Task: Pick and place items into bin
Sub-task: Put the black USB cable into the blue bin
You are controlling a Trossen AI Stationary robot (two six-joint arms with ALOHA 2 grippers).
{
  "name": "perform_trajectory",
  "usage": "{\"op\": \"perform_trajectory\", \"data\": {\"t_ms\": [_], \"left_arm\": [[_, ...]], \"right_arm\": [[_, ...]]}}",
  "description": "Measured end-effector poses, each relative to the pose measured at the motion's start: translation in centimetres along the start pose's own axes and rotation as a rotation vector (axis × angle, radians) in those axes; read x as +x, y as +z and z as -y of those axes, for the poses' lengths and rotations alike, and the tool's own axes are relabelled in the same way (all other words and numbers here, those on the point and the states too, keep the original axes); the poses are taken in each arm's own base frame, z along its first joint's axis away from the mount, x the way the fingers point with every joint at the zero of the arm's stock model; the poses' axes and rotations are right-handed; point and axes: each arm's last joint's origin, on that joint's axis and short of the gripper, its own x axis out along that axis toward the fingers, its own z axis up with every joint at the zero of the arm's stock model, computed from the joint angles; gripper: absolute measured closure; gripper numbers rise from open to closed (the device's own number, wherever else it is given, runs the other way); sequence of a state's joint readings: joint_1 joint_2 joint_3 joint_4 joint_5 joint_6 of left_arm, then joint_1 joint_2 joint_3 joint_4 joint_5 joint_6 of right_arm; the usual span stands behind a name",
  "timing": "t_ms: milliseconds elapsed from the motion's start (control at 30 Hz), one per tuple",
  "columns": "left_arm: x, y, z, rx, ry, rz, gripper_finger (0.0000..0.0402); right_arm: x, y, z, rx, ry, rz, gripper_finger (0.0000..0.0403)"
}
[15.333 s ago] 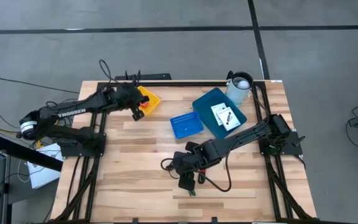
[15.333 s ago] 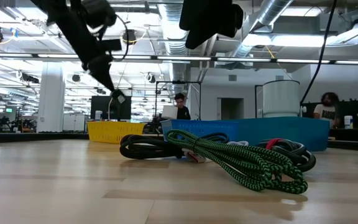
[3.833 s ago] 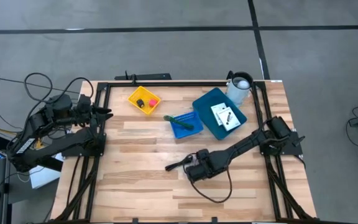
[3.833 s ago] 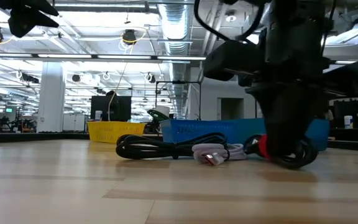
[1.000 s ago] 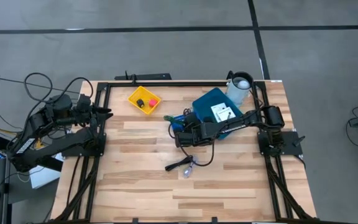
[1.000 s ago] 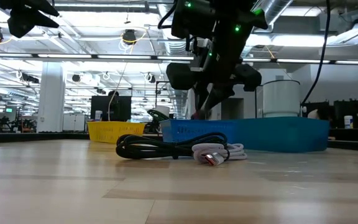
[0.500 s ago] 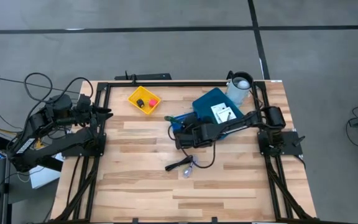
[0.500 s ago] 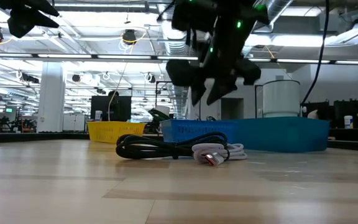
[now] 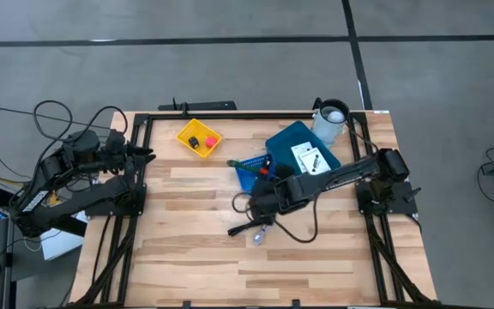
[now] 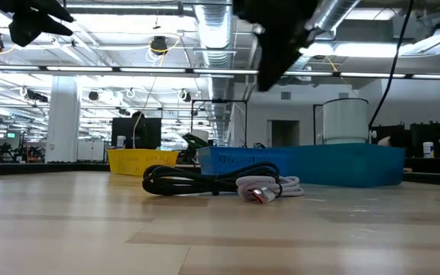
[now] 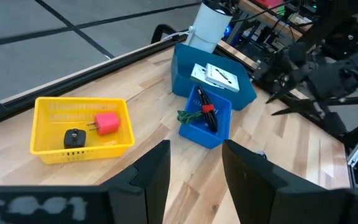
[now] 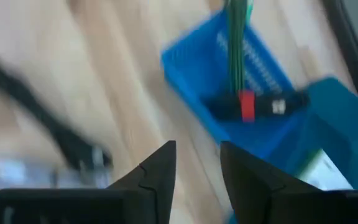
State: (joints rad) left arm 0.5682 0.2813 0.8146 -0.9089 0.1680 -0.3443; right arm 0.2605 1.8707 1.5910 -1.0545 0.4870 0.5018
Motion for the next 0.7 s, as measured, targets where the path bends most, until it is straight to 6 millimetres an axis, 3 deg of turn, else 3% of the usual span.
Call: {"op": "perform_trajectory", "data": {"t_ms": [167,300,533,700], "left_arm": [[0.0,0.5,0.2,0.052,-0.017,0.053,0.0267],[0.0,0.6,0.2,0.071,-0.020,0.067,0.0267],[-0.1,1.1,0.0,0.044,0.089,0.138,0.0267],[0.4,1.3,0.3,0.061,0.008,0.107,0.0267]], "right_arm": [[-1.7,-2.8,-0.2,-0.172,-0.081,-0.192,0.0290],[-2.8,-4.4,-0.3,-0.212,-0.151,-0.287,0.0291],[-4.1,-6.0,-1.4,-0.227,-0.184,-0.302,0.0292],[-4.8,-6.7,-2.5,-0.236,-0.173,-0.275,0.0292]]}}
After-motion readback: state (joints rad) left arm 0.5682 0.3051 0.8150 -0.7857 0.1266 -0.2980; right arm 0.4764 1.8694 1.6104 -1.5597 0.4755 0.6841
